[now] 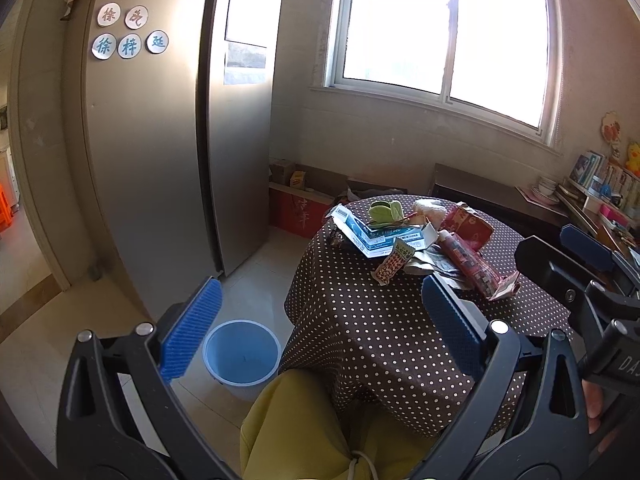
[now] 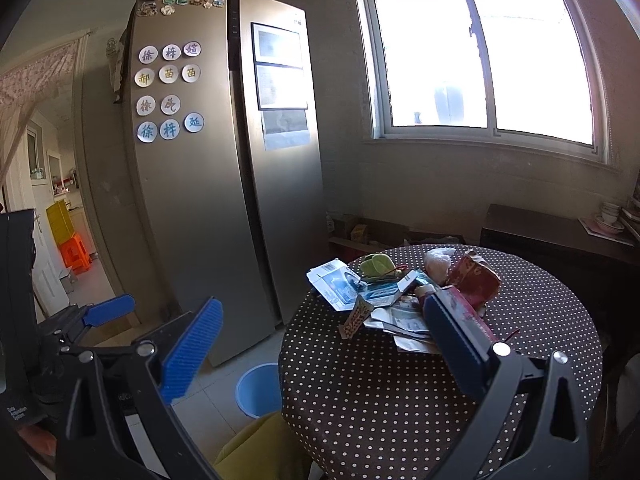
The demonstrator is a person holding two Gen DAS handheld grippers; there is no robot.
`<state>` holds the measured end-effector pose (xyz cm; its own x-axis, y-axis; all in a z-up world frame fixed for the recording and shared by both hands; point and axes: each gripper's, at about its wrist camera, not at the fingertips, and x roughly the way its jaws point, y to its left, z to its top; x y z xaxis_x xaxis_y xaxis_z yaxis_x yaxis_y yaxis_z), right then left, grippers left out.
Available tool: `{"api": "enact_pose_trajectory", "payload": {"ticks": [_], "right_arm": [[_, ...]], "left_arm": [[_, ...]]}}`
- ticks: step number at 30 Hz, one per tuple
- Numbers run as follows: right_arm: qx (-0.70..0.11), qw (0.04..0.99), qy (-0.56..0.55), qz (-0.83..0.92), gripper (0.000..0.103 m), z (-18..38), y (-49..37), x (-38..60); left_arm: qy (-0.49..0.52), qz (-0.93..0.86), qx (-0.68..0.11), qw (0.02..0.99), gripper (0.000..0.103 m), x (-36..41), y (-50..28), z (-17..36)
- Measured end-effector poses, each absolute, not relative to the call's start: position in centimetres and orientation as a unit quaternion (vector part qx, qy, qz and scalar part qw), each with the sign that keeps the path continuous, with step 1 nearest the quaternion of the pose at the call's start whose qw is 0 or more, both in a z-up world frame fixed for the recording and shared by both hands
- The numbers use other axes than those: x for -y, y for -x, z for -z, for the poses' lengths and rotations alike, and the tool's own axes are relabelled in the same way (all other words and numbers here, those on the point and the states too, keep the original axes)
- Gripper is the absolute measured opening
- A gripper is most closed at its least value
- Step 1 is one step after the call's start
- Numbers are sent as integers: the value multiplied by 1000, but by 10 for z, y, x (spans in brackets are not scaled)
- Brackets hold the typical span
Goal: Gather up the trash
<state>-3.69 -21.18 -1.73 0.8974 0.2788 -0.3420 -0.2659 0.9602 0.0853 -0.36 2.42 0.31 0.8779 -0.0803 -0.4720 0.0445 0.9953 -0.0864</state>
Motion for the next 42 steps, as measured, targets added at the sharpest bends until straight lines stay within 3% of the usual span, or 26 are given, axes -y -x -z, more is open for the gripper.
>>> {"api": "enact_pose_trajectory", "payload": {"ticks": [42], "right_arm": [[-186,973,-23,-132,99,19,41,203]], "left_arm": [[37,59,-241,968,98,-30,6,5]]}}
